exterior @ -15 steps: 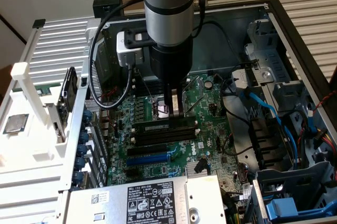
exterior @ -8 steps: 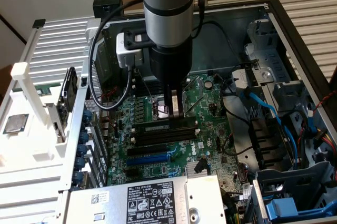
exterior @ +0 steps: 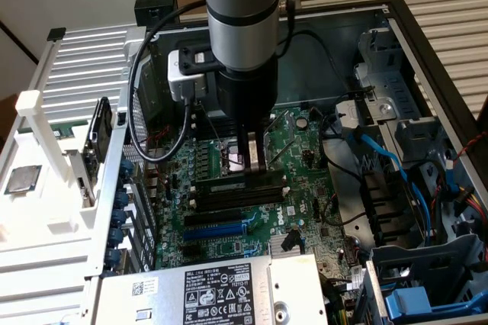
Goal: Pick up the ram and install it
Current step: 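Insert the ram into the slot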
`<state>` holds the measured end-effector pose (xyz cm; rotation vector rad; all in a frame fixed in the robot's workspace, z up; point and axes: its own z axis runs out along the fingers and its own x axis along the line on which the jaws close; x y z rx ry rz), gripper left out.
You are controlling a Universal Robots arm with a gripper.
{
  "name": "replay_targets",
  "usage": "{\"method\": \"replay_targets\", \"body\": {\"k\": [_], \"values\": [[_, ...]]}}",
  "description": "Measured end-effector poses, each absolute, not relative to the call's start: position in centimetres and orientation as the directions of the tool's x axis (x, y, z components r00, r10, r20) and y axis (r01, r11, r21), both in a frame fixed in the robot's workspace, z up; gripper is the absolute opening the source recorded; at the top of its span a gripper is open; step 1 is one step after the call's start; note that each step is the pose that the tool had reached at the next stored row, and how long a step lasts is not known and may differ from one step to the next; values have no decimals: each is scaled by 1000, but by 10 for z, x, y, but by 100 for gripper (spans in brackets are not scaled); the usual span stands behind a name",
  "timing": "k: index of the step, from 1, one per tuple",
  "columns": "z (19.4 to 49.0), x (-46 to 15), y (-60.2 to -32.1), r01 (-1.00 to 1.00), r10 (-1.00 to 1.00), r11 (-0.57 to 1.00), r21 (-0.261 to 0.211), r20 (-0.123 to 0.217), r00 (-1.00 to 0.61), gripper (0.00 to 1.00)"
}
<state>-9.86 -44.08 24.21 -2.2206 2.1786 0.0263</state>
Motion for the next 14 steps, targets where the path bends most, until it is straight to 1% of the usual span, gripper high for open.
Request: {"method": "replay_targets", "body": {"k": [14], "values": [[240,-100,-440,-1000,-999,-19,-11,-31,19,13]]}}
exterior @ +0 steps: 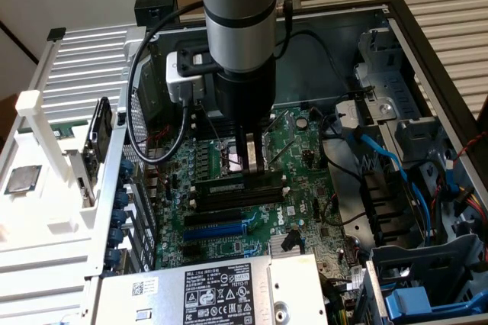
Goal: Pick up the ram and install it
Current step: 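Insert the ram into the slot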
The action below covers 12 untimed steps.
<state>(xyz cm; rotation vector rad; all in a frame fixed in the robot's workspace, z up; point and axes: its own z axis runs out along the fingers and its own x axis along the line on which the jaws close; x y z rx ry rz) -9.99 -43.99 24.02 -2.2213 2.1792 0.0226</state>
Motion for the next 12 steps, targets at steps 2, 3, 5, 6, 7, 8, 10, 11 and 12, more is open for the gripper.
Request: {"method": "replay_targets", "body": {"k": [2,3,5,6,7,8,10,11,12], "values": [[240,-100,-440,-1000,-999,-19,-11,-29,19,13],[239,-100,-439,-1000,-999,-19,-11,-29,19,13],[239,-100,-439,-1000,-999,-19,-11,-27,19,13],[239,-100,-439,-1000,-999,-19,-11,-26,19,13],[239,-100,-439,-1000,-999,-19,-11,-26,19,13],[238,-100,-439,-1000,-999,-19,-11,-25,19,13],[238,-101,-438,-1000,-1000,-19,-12,-24,19,13],[238,-101,-437,-1000,-1000,-19,-12,-23,19,13],[238,-100,-437,-1000,-1000,-19,-12,-22,19,13]]}}
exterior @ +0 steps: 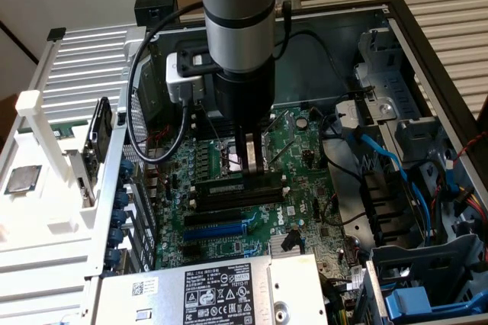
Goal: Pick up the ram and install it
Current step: 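Insert the ram into the slot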
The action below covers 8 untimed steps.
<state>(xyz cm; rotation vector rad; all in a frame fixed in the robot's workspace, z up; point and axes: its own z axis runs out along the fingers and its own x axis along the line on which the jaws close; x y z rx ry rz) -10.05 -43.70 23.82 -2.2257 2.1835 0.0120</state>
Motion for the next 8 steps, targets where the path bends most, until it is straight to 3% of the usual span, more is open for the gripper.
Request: {"method": "replay_targets", "body": {"k": [8], "values": [[237,-101,-437,-1000,-1000,-19,-11,-21,19,13]]}}
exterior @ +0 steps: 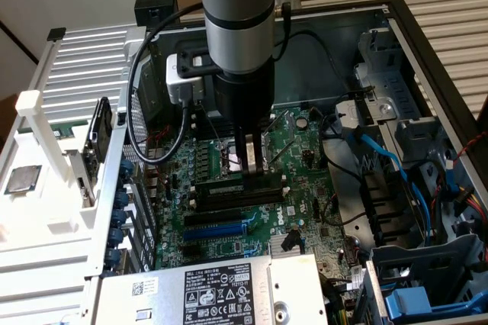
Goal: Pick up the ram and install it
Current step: 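Insert the ram into the slot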
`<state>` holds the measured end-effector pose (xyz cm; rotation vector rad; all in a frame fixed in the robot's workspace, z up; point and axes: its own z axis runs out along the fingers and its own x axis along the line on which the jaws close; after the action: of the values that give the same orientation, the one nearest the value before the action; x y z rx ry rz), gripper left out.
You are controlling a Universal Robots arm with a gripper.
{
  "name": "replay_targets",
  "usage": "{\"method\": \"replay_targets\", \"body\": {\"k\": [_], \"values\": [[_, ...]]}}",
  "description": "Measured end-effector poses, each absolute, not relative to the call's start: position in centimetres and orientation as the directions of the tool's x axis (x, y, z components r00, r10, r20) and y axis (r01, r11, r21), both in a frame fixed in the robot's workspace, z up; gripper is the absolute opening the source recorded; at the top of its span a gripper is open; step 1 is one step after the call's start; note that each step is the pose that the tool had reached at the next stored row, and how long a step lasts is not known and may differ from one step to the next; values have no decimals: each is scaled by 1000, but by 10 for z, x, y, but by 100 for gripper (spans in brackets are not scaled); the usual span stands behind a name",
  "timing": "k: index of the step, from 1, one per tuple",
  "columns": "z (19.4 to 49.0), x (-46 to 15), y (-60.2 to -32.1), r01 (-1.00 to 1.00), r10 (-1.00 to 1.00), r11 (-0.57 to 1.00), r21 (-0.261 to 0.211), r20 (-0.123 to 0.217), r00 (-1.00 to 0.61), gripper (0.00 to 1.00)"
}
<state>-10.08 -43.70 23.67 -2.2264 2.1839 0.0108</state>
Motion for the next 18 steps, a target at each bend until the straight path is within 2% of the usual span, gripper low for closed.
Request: {"method": "replay_targets", "body": {"k": [18], "values": [[235,-101,-436,-1000,-1000,-19,-11,-18,20,13]]}}
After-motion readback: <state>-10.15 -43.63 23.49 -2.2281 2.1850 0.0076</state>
